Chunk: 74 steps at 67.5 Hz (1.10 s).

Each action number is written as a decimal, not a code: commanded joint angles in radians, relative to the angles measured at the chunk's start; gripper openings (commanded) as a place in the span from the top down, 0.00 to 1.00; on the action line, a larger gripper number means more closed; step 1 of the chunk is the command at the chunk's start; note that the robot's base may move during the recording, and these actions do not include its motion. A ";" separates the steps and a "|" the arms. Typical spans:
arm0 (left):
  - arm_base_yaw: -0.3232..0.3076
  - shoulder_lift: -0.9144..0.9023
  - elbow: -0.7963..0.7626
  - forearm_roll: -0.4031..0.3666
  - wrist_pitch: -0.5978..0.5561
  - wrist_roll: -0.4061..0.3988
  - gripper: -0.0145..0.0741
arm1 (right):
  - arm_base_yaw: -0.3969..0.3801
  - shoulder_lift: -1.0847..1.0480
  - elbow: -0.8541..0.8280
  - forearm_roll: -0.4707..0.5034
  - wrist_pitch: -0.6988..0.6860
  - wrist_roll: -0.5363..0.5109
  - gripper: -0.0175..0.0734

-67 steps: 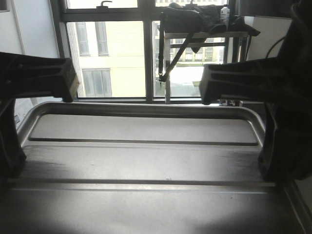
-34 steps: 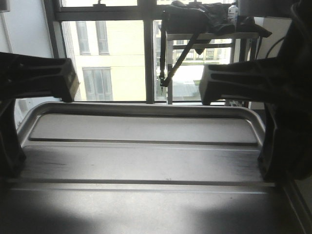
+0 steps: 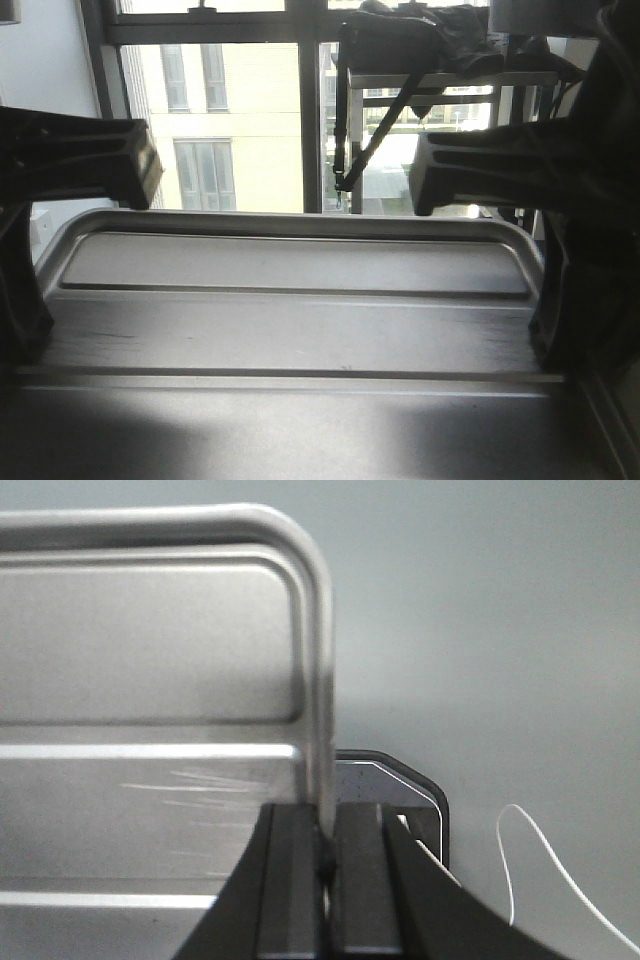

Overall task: Grab silver tray and place in blue box
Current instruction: 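Hold the tray level in both grippers while the base drives to the blue bin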

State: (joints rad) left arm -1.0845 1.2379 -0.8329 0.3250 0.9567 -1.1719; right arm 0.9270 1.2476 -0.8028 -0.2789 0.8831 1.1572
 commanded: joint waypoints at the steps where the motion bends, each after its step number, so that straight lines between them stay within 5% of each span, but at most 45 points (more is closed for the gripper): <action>1: -0.007 -0.027 -0.024 0.026 0.004 -0.010 0.85 | -0.001 -0.029 -0.023 -0.037 -0.005 -0.001 0.75; 74: -0.007 -0.027 -0.024 0.026 0.004 -0.010 0.85 | -0.001 -0.029 -0.023 -0.037 -0.005 -0.001 0.75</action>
State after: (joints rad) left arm -1.0845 1.2379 -0.8329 0.3250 0.9567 -1.1719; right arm 0.9270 1.2476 -0.8028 -0.2789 0.8850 1.1572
